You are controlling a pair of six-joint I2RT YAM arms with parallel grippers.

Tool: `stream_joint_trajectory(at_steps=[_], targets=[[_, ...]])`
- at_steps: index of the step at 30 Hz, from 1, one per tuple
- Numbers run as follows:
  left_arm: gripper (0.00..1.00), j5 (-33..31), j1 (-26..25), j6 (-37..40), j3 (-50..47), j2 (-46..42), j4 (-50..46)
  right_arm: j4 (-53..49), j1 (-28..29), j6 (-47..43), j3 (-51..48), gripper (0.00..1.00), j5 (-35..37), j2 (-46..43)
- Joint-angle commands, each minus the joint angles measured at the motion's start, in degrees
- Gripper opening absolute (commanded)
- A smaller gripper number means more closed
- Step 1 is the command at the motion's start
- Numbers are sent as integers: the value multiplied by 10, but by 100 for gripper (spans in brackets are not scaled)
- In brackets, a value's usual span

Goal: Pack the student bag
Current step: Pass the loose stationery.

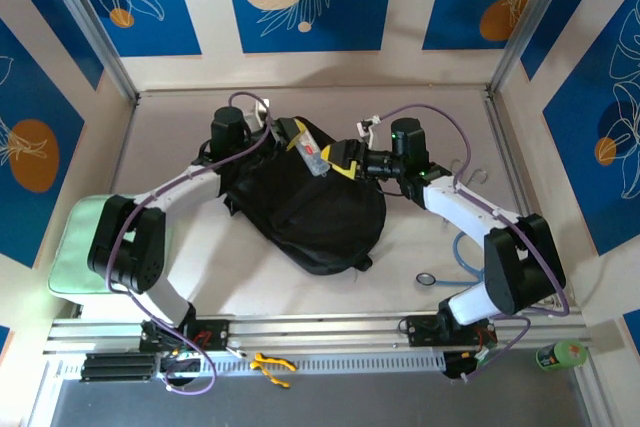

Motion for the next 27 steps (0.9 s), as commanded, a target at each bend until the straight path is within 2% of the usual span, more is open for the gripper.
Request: stream_joint_trajectory(at_steps=[1, 7, 11, 16, 19, 21, 23, 27], targets=[[24, -10, 0, -57, -9, -21, 92, 62, 12, 71, 7, 81, -30, 16], [24, -20, -1, -89, -21, -18, 128, 116, 32, 116, 34, 74, -36, 45], [24, -25, -1, -95, -30, -21, 135, 158, 34, 145, 36, 62, -31, 59], [25, -25, 2, -92, -38, -28, 128, 162, 34, 146, 30, 48, -19, 53], [27, -28, 3, -77, -41, -35, 105, 155, 33, 140, 27, 35, -18, 48], [31, -31, 4, -53, -41, -45, 75, 145, 35, 129, 27, 25, -18, 46], [40, -38, 4, -23, -43, -57, 30, 123, 35, 118, 27, 20, -14, 42], [67, -71, 4, 98, -38, -99, -123, 82, 34, 96, 18, 17, -2, 29]])
